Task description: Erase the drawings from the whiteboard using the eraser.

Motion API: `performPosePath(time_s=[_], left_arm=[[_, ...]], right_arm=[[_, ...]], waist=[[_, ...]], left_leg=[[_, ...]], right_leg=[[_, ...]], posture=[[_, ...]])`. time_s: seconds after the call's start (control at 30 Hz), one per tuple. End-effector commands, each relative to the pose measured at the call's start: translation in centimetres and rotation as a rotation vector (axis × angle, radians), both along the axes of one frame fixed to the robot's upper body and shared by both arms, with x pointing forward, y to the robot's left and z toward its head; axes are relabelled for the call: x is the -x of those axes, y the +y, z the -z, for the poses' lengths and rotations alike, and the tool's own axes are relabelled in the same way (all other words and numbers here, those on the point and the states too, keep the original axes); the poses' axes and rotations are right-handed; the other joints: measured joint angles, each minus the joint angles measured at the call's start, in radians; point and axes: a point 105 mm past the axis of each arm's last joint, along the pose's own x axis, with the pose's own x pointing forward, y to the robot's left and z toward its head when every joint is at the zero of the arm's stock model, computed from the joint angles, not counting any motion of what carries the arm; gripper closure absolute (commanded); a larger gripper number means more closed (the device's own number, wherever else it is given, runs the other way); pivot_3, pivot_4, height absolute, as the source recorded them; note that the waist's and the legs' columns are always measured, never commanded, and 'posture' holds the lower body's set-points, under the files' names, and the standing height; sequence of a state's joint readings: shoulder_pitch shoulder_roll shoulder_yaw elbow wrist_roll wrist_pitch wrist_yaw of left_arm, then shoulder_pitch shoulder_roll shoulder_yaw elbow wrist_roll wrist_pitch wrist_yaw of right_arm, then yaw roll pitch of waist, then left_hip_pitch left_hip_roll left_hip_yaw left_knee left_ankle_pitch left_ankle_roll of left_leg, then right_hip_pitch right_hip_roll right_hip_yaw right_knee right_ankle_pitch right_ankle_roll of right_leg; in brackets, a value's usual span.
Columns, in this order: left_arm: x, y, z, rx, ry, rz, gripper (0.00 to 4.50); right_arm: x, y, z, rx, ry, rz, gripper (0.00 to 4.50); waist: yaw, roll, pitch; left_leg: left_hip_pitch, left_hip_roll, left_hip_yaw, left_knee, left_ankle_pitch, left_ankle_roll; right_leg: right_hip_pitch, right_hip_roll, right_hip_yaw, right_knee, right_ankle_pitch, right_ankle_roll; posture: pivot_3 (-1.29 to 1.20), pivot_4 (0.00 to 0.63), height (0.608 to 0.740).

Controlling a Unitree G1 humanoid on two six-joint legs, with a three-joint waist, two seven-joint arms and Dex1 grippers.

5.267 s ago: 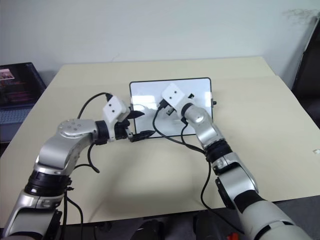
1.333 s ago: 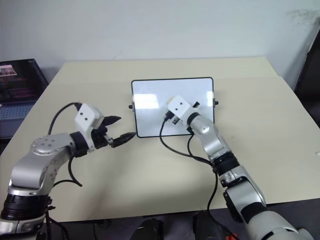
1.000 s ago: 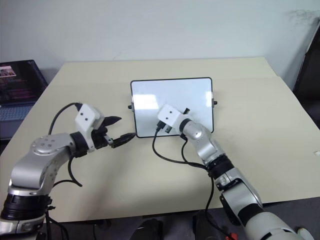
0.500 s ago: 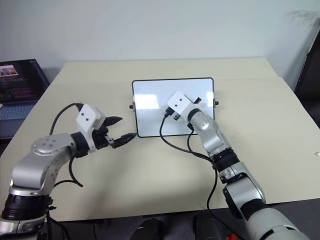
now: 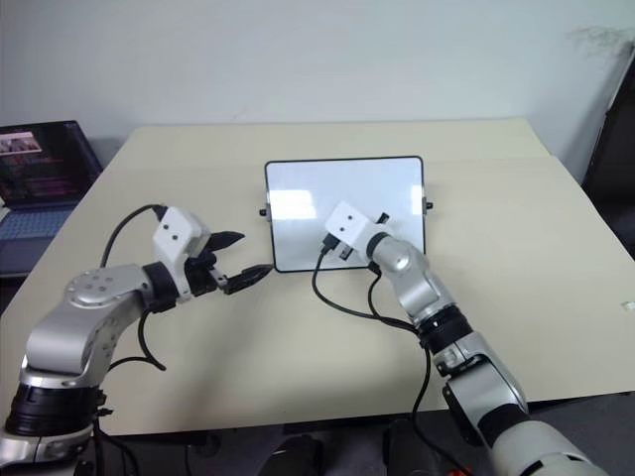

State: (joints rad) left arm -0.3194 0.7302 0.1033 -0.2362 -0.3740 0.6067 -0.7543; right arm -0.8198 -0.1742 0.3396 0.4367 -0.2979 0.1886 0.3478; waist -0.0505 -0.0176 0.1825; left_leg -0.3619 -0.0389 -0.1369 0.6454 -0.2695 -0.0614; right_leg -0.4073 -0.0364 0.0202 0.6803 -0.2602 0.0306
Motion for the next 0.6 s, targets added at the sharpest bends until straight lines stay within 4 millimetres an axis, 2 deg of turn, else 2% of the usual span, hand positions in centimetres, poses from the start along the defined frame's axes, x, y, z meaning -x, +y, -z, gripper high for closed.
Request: performPosePath(time_s=[0.03, 0.43, 0.6], left_arm=[[0.0, -0.3, -1.0, -0.002, -0.042, 0.016, 0.00], [-0.1, -0.5, -1.0, 0.000, -0.039, 0.021, 0.00], [0.0, -0.6, -0.9, 0.001, -0.038, 0.023, 0.00]], right_arm=[[-1.3, -4.0, 0.5, 0.026, 0.033, 0.140, 3.51], [-0.5, -5.9, 3.0, 0.058, 0.121, 0.172, 3.51], [-0.2, -6.3, 3.1, -0.036, 0.181, 0.185, 3.51]], waist=[[0.006, 0.000, 0.000], [0.013, -0.002, -0.001], [0.014, -0.004, -0.002]], left_leg=[[0.000, 0.000, 0.000, 0.000, 0.000, 0.000], [0.001, 0.000, 0.000, 0.000, 0.001, 0.000], [0.002, 0.000, 0.000, 0.000, 0.001, 0.000]], right_leg=[[0.000, 0.000, 0.000, 0.000, 0.000, 0.000], [0.002, 0.000, 0.000, 0.000, 0.000, 0.000], [0.003, 0.000, 0.000, 0.000, 0.000, 0.001]], posture=[[0.00, 0.150, 0.740], [0.00, 0.150, 0.740], [0.00, 0.150, 0.740]])
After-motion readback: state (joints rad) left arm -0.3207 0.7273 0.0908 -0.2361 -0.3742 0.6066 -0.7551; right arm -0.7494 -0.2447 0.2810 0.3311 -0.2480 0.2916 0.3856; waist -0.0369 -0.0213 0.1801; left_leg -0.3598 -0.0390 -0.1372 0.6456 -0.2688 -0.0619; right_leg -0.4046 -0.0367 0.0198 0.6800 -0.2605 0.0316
